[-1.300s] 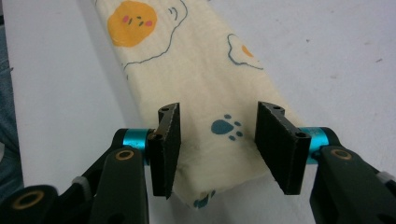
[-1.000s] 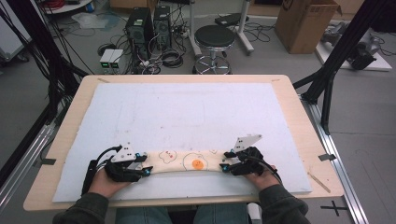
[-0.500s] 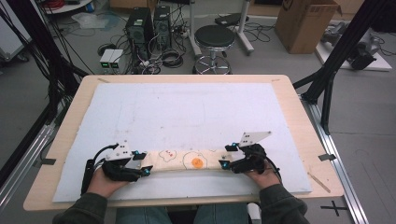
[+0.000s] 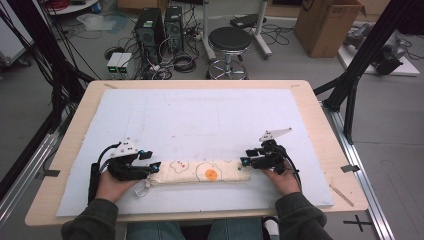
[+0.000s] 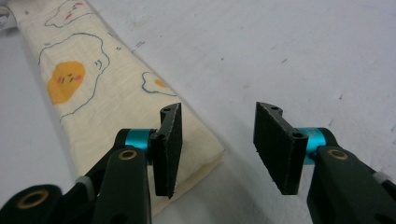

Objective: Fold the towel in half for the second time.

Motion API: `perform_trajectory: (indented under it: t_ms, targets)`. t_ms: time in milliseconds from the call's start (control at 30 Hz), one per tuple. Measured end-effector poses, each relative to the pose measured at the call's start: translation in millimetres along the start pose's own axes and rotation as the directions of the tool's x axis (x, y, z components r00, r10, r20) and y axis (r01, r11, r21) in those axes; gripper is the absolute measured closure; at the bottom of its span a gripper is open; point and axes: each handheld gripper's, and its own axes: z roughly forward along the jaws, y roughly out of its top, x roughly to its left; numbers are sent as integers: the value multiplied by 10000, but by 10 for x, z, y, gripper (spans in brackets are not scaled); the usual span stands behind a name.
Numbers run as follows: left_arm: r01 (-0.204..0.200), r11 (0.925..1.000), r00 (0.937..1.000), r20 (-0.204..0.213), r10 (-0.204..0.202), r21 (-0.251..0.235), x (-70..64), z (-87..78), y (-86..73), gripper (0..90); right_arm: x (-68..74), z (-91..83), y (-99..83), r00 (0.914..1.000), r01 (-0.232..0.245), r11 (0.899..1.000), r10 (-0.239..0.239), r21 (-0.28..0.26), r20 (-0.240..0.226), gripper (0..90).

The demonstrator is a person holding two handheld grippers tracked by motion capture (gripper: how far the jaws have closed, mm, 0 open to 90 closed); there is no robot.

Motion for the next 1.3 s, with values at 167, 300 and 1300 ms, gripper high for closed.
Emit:
perform_trajectory:
  t_ms: [167,300,1300]
  targets:
    - [46,9983,10000,52,-49,583,32,88,-20,495,-3,50,3,9995,-48,9996,57,290,-308,584]
    - [237,9962,9994,214,-256,841,52,133,-43,528,30,82,-2,9989,92,9982,-65,587,-469,628]
    - [-137,9981,9973,-708,179,605,98,252,235,840,22,2,336,9970,752,9948,-762,681,129,812]
